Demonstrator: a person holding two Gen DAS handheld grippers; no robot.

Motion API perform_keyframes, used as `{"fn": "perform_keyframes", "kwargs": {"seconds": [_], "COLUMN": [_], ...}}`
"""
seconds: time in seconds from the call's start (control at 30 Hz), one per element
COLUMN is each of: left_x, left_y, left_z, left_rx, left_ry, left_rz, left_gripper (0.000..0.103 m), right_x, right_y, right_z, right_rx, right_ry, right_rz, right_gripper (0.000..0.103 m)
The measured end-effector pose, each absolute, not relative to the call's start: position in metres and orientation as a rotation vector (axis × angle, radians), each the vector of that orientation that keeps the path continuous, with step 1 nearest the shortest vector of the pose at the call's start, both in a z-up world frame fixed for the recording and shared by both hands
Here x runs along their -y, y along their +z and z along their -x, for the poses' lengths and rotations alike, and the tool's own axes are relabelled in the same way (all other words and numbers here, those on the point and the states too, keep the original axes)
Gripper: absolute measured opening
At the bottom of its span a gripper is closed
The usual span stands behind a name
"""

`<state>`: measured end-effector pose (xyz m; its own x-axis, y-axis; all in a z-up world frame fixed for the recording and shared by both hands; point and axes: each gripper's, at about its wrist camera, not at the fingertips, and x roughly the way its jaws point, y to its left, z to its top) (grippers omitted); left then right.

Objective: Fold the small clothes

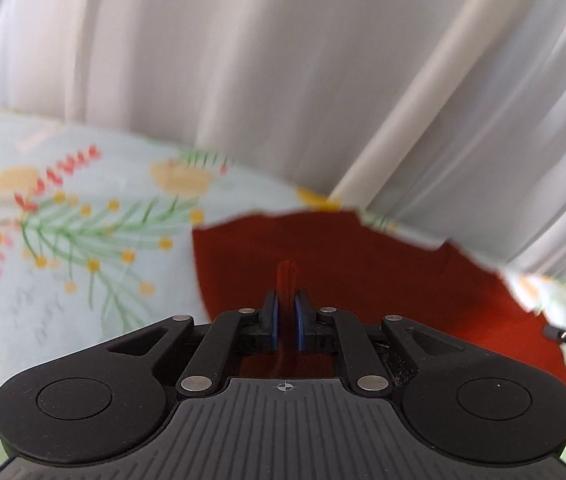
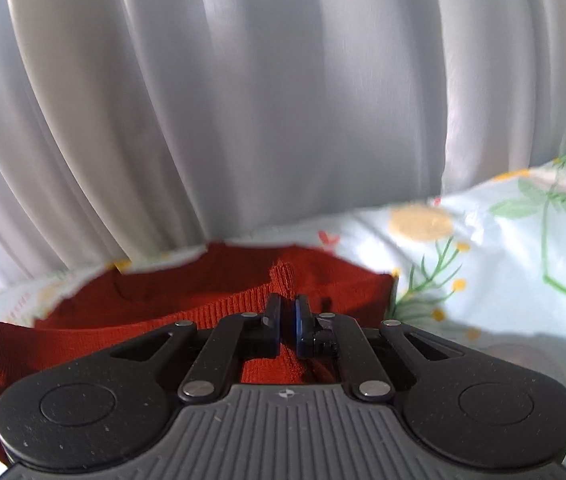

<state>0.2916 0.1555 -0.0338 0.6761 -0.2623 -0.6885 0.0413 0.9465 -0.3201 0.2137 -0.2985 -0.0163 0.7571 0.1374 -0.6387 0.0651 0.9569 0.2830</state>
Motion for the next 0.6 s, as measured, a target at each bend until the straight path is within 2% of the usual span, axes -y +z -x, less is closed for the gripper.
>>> {"fn": "perform_keyframes", "kwargs": {"seconds": [0.07, 0.1, 0.13, 0.17, 0.23, 0.27, 0.3, 0.33, 0.4, 0.47, 0.6], "left_x": [-0.156, -0.159, -0.160, -0.162, -0.164, -0.164, -0.163, -0.162, -0.159, -0.159, -0.167], "left_y": [-0.047, -0.051, -0.053, -0.054, -0.055, -0.056, -0.055, -0.054, -0.054, -0.051, -0.010], "left_z": [-0.288, -0.284, -0.282, -0.279, -0.277, -0.279, -0.279, -0.281, -0.283, -0.282, -0.277], "left_rx": [-0.838, -0.835, -0.832, -0.827, -0.818, -0.819, -0.821, -0.822, -0.834, -0.828, -0.710], "left_ry": [-0.167, -0.172, -0.184, -0.195, -0.214, -0.218, -0.214, -0.206, -0.186, -0.174, -0.219], "left_rz": [0.281, 0.287, 0.300, 0.315, 0.330, 0.330, 0.323, 0.313, 0.289, 0.293, 0.358], "left_gripper": [0.021, 0.033, 0.044, 0.045, 0.043, 0.043, 0.039, 0.027, 0.010, 0.009, 0.008], "right_x": [0.297, 0.298, 0.299, 0.300, 0.301, 0.301, 0.300, 0.299, 0.294, 0.288, 0.266], "right_y": [-0.033, -0.037, -0.040, -0.041, -0.043, -0.044, -0.045, -0.044, -0.040, -0.038, -0.025], "right_z": [-0.222, -0.223, -0.221, -0.221, -0.221, -0.222, -0.223, -0.223, -0.220, -0.218, -0.209], "right_rx": [-0.759, -0.771, -0.774, -0.776, -0.791, -0.799, -0.800, -0.794, -0.779, -0.766, -0.712], "right_ry": [0.028, 0.036, 0.044, 0.047, 0.063, 0.075, 0.082, 0.082, 0.066, 0.044, 0.000], "right_rz": [-0.278, -0.275, -0.275, -0.273, -0.255, -0.245, -0.233, -0.216, -0.177, -0.134, 0.024], "right_gripper": [0.008, 0.008, 0.015, 0.026, 0.034, 0.034, 0.034, 0.033, 0.025, 0.009, 0.005]}}
